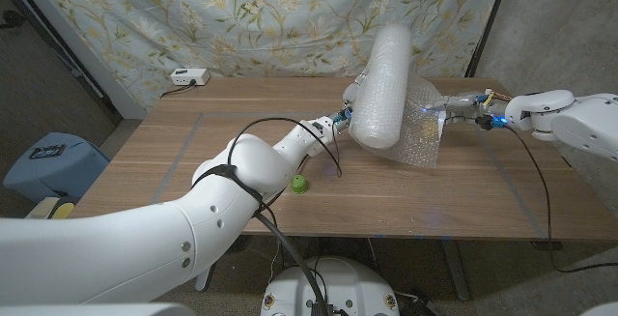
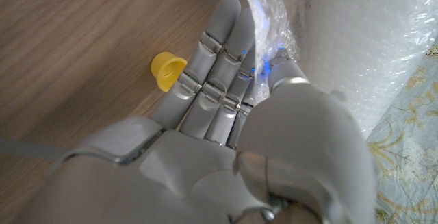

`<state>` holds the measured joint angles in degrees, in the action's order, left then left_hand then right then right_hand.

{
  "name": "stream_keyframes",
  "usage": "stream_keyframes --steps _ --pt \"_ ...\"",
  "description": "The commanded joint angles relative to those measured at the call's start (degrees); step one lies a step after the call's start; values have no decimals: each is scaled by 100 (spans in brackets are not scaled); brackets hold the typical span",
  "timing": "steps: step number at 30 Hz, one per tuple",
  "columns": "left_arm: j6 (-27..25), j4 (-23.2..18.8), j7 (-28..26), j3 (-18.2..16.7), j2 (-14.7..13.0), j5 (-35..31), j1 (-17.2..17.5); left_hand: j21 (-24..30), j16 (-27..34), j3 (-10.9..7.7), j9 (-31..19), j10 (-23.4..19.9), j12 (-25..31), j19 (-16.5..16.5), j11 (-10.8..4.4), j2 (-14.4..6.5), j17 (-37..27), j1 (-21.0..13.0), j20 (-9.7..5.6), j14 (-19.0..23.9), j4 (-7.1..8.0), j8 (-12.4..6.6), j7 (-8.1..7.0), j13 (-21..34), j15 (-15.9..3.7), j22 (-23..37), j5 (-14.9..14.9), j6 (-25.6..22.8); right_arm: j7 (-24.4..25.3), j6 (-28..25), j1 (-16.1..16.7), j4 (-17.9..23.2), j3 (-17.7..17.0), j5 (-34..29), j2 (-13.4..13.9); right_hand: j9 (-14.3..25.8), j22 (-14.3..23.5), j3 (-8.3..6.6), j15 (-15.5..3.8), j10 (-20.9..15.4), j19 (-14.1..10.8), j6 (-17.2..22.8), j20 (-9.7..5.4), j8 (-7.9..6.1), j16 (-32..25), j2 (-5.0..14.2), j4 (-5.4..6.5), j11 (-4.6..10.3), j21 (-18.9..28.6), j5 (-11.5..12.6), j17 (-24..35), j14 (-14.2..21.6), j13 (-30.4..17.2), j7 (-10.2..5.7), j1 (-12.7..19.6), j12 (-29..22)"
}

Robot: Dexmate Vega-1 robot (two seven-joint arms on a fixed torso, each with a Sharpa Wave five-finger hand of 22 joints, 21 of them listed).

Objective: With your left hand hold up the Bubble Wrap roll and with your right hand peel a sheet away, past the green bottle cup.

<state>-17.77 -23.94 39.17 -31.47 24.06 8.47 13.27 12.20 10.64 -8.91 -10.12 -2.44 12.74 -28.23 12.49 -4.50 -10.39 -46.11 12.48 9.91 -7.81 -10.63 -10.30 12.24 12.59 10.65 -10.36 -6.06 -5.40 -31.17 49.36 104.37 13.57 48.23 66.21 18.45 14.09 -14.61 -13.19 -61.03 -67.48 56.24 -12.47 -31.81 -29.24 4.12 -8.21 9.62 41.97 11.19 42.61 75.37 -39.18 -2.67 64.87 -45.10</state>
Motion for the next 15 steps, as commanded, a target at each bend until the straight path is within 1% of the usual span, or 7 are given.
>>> stream_keyframes --steps 1,5,7,12,15 --pt "41 -1 -175 109 12 496 69 -15 -3 60 -2 -40 25 11 -3 68 -13 36 -11 -59 25 -33 97 13 12 13 -8 -44 82 -165 -89 118 39 -53 45 37 13 23 3 5 50 -15 3 -28 18 11 -3 14 56 21 32 79 -32 -12 50 20" --pt "43 -1 -343 154 19 663 78 -22 -2 107 -2 -53 27 25 -3 120 -13 106 -9 -60 45 -14 214 13 10 11 -10 -28 83 -255 -189 138 106 -106 38 37 8 35 3 -9 63 -12 2 -35 39 17 -3 14 85 21 45 82 -27 -6 56 29" --pt "61 -1 -442 216 26 756 78 -27 -1 122 -2 -57 27 35 -4 132 -14 131 -9 -60 55 0 241 13 11 10 -13 3 99 -298 -230 151 129 -130 35 37 6 41 3 -13 69 -17 2 -36 45 18 -3 16 98 21 54 88 -12 -5 57 42" --pt "76 -1 -717 440 47 1101 101 -31 0 148 -2 -70 30 48 -6 155 -14 174 -10 -62 69 15 198 14 11 11 -20 38 107 -410 -321 204 164 -167 55 36 0 55 1 -31 81 -7 2 -46 73 20 -5 9 132 22 60 92 -20 -18 67 43" --pt "93 -1 -865 539 57 1221 104 -30 5 172 -2 -112 45 51 -9 171 -17 216 -13 -55 84 18 125 16 12 11 -29 54 137 -474 -350 249 164 -185 78 36 -4 67 2 -20 90 -16 3 -48 85 22 -7 13 160 22 76 106 -34 -16 75 49"
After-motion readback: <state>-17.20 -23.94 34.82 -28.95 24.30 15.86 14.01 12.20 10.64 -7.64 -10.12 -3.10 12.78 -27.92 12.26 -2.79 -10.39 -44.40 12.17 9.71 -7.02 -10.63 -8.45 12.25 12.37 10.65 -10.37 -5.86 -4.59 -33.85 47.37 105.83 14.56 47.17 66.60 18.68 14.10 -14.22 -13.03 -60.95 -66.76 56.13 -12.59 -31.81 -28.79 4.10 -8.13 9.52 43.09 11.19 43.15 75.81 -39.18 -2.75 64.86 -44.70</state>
